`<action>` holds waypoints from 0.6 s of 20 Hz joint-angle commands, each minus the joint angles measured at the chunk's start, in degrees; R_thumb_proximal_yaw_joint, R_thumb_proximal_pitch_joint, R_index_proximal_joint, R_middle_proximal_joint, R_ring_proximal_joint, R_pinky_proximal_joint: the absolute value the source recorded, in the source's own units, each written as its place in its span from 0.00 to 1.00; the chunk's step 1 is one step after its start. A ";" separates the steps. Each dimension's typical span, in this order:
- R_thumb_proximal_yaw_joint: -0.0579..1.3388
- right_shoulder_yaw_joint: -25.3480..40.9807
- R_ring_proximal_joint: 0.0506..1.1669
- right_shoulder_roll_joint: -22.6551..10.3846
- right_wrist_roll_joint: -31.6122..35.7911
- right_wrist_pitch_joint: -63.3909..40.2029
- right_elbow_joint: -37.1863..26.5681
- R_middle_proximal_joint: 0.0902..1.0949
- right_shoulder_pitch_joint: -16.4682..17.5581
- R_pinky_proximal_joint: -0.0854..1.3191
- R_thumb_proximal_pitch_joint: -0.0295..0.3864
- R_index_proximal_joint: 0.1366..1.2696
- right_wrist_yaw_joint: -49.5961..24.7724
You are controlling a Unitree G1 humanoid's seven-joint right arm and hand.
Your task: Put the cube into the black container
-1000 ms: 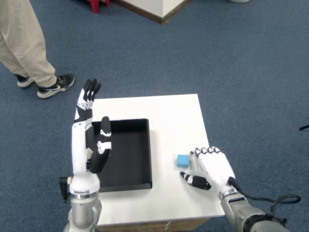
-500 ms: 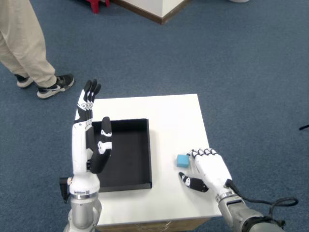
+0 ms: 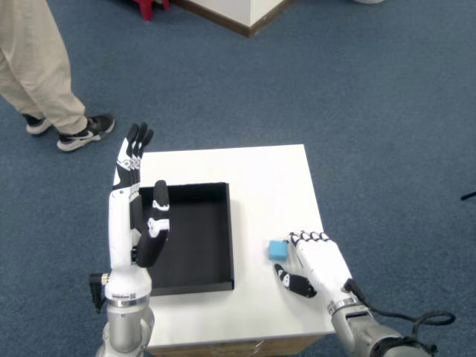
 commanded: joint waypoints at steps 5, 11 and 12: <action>0.64 -2.35 0.21 0.31 1.56 -3.40 -0.06 0.28 -0.19 0.21 0.35 0.52 4.68; 0.66 -4.13 0.21 0.65 2.93 -5.43 -0.11 0.29 -0.06 0.20 0.38 0.56 5.25; 0.66 -4.47 0.21 0.72 3.21 -5.73 -0.10 0.30 0.04 0.20 0.38 0.57 5.40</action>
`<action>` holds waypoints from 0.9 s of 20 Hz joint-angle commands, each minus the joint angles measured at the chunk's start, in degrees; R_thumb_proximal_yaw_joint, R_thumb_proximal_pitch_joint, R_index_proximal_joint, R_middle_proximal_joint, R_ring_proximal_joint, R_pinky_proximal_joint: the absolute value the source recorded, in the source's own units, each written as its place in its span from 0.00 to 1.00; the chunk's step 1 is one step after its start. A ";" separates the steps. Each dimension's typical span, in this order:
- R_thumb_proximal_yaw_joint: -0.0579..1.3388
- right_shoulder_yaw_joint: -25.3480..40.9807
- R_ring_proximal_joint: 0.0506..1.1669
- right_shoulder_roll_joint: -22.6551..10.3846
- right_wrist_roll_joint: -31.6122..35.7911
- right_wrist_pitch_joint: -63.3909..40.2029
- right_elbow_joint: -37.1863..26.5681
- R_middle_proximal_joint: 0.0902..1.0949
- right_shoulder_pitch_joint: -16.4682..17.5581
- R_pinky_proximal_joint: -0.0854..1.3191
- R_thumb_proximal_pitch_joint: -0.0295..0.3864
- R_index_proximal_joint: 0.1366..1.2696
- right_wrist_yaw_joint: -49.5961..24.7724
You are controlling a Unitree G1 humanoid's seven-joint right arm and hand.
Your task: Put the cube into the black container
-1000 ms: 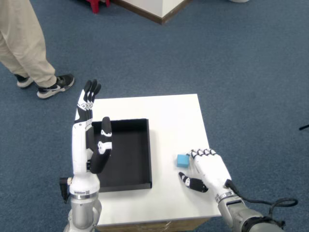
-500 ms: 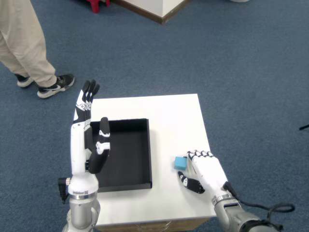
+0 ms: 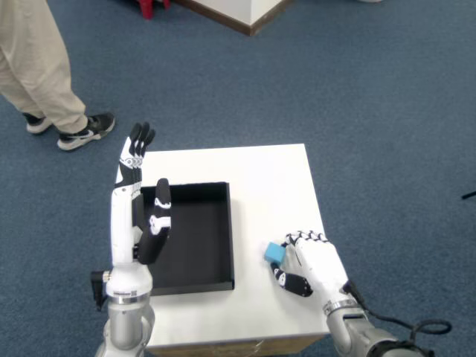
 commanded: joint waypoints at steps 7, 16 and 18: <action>0.68 -1.64 0.20 0.16 0.87 -2.64 0.06 0.31 -0.55 0.17 0.41 0.61 5.25; 0.72 -2.25 0.20 0.18 1.01 -4.04 -0.08 0.32 -0.15 0.16 0.47 0.70 4.81; 0.73 -2.29 0.20 0.20 0.97 -4.39 -0.11 0.33 -0.07 0.16 0.48 0.73 4.42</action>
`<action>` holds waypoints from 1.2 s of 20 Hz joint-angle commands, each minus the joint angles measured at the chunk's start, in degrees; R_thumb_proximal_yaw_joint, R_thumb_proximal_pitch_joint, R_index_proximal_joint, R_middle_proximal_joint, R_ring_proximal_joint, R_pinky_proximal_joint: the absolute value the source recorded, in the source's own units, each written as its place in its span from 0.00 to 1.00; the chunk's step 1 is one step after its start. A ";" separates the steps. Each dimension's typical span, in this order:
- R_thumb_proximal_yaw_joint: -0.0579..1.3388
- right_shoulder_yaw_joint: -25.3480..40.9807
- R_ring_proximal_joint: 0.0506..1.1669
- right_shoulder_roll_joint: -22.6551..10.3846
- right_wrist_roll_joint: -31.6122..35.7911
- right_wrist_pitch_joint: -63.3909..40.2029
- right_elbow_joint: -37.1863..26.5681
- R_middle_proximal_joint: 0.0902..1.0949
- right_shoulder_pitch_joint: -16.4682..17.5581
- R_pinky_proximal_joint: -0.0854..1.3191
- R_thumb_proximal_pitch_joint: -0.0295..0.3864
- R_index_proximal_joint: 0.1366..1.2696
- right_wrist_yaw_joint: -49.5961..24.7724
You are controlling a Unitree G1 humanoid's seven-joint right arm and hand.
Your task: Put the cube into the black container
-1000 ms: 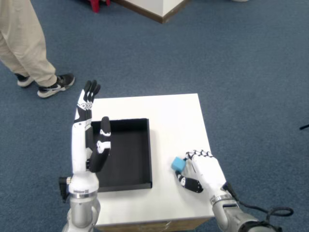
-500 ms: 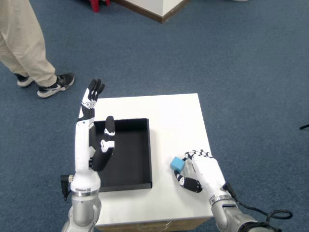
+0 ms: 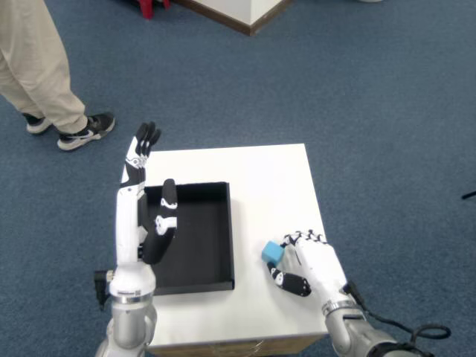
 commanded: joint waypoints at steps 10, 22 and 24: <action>0.81 -0.07 0.21 0.05 -0.95 -3.62 -0.35 0.35 -0.60 0.17 0.53 0.77 0.70; 0.88 0.17 0.22 -0.31 -2.24 -8.05 -0.54 0.35 -1.65 0.19 0.55 0.79 -5.19; 0.88 0.22 0.22 -0.52 -2.63 -10.46 -1.23 0.35 -2.51 0.19 0.55 0.80 -7.90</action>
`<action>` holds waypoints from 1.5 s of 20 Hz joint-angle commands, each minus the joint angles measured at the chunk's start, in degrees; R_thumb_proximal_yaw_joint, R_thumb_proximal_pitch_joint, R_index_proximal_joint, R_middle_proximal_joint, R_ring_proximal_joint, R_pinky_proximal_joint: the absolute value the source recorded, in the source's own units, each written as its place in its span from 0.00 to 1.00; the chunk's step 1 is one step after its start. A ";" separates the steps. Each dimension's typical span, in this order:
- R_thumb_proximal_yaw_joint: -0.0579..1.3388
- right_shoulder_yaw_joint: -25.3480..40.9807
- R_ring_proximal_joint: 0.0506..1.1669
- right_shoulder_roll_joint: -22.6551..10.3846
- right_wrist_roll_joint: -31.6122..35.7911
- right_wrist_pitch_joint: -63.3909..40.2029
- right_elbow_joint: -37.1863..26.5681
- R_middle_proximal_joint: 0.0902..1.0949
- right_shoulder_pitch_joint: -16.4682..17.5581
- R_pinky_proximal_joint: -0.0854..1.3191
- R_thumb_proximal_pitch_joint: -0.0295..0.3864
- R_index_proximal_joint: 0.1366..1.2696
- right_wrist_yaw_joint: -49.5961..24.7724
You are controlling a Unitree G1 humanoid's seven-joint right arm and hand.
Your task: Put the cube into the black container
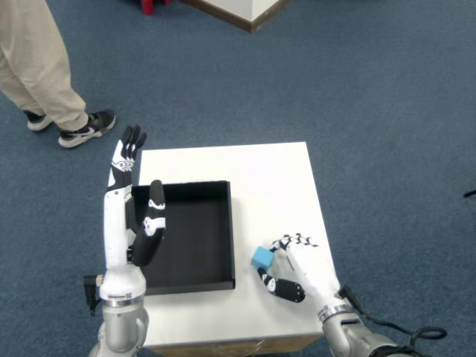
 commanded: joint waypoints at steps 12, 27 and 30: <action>0.90 3.93 0.23 -0.46 -7.20 -11.32 -1.78 0.35 -6.78 0.20 0.53 0.81 -21.83; 0.88 10.51 0.22 0.14 -14.23 -14.23 -5.90 0.34 -14.27 0.17 0.53 0.81 -38.48; 0.88 11.38 0.22 0.18 -13.99 -13.22 -7.18 0.34 -15.31 0.17 0.54 0.82 -38.37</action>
